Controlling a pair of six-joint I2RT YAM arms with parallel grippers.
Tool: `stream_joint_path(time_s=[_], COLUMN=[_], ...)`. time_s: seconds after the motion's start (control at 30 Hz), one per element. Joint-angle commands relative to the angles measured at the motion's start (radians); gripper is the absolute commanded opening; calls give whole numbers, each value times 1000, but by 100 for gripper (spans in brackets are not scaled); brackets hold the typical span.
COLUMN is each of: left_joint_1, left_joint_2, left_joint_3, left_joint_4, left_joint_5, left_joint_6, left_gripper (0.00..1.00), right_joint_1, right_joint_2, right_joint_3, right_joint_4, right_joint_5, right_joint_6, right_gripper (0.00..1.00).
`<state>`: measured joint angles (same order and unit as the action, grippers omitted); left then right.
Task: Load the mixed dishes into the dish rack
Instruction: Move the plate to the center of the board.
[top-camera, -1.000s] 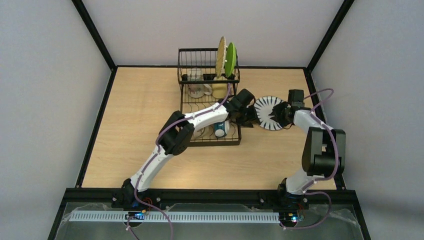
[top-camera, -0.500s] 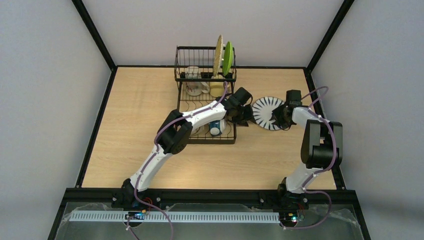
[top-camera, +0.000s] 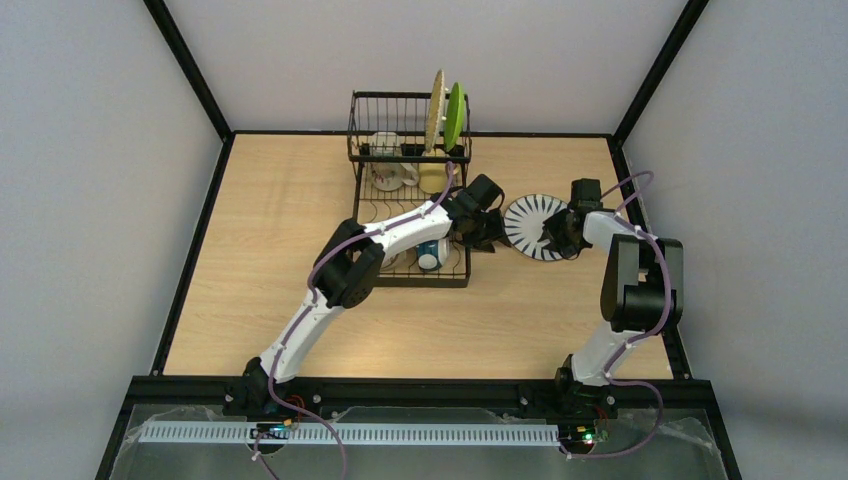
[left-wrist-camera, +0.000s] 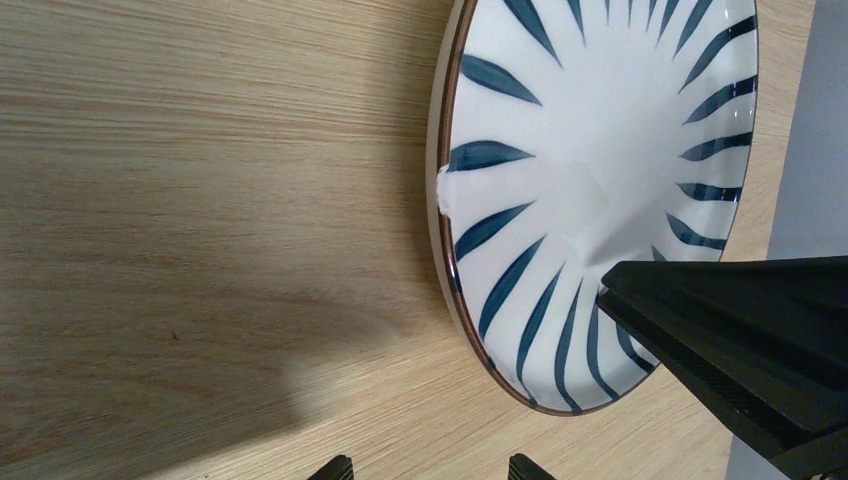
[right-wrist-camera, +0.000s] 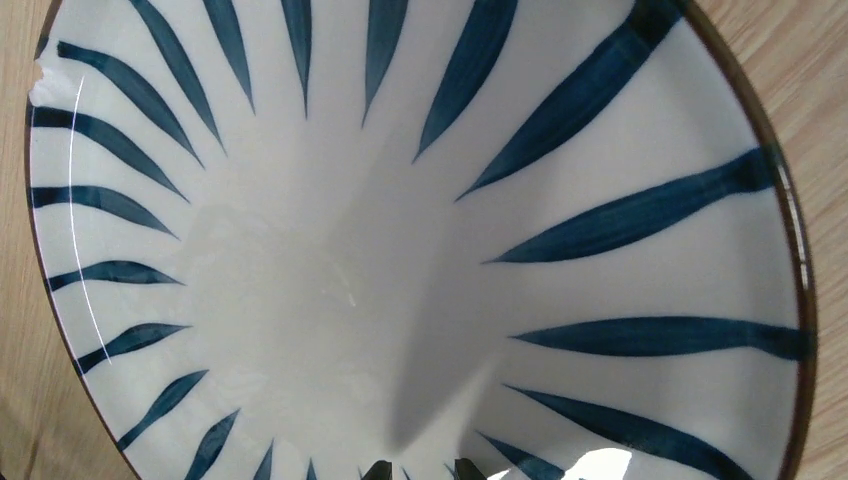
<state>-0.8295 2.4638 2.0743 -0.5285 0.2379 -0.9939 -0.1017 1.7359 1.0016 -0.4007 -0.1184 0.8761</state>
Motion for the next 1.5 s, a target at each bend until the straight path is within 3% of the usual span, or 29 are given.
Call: stream_joint_path(time_s=[0.0, 0.37, 0.73, 0.83, 1.47], left_joint_1=[68, 40, -3, -17, -72], left_joint_2=[-39, -61, -60, -52, -45], left_joint_3=[-31, -16, 92, 109, 46], left_joint_4=[-95, -91, -117, -125, -107], left_joint_5=[-110, -118, -78, -61, -68], left_joint_6=[36, 74, 167, 200, 205], left_gripper=[89, 89, 91, 99, 99], right_joint_1=[0, -1, -1, -1, -1], right_joint_2=[28, 12, -68, -91, -219], right_joint_3=[13, -21, -103, -119, -216], right_joint_4=[-31, -32, -49, -64, -113], right_joint_5=[14, -1, 4, 17, 31], right_joint_6=[-13, -13, -5, -12, -49], right_gripper=[33, 34, 34, 34, 34])
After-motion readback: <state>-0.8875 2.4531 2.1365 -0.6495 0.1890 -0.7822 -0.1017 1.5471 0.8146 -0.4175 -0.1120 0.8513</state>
